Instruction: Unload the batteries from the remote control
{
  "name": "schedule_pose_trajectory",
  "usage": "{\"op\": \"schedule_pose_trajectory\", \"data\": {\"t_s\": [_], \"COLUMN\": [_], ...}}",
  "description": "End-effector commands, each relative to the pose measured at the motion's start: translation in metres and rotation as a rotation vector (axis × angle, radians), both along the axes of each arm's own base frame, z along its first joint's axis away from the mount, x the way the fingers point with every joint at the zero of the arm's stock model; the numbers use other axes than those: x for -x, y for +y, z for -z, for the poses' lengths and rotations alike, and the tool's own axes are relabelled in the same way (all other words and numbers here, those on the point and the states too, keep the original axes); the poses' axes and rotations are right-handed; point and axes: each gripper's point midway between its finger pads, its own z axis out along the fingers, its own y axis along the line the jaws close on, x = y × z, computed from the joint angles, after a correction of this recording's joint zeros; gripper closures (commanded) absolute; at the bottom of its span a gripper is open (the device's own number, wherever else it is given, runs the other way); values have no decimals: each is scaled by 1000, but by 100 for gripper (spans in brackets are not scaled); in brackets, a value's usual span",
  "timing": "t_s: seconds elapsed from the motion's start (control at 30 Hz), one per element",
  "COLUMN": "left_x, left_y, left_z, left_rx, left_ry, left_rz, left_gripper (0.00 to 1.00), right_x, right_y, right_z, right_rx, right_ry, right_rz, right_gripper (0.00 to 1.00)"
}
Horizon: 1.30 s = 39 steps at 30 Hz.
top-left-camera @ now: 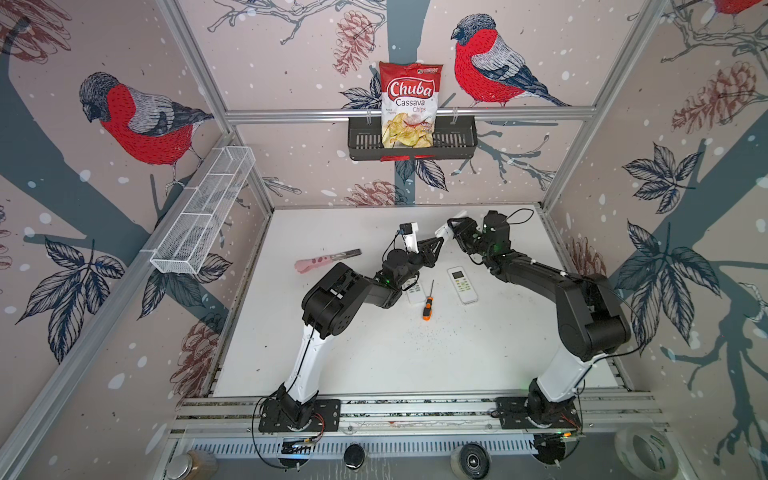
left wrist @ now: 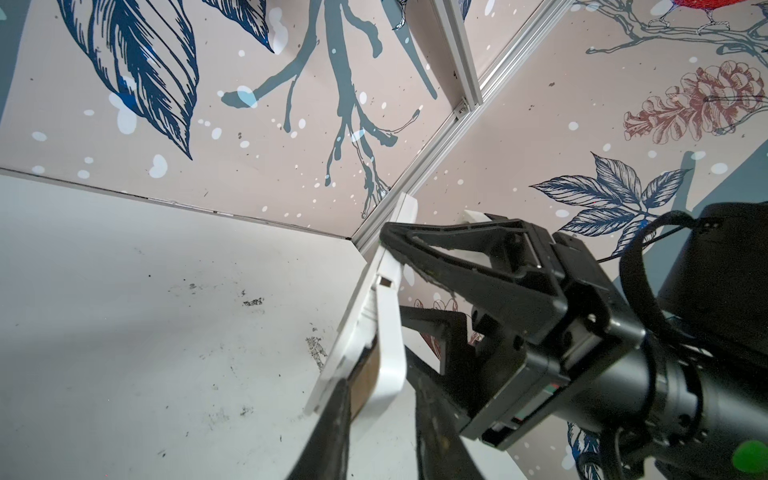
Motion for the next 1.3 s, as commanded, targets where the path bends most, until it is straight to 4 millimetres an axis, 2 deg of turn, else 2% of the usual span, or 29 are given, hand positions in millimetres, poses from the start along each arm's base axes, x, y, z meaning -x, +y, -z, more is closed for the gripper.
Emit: {"op": "schedule_pose_trajectory", "data": {"t_s": [0.0,1.27], "left_x": [5,11], "left_y": [-4,-9], "left_z": [-14,-26], "left_rx": [29,66], "left_ry": [-42,-61], "left_rz": [19,69], "left_gripper": [73,74], "right_x": [-1,-2], "right_y": [3,2], "right_z": [-5,3], "right_rx": [3,3], "right_ry": [-30,-16], "right_rz": [-18,-19], "right_gripper": [65,65]}}
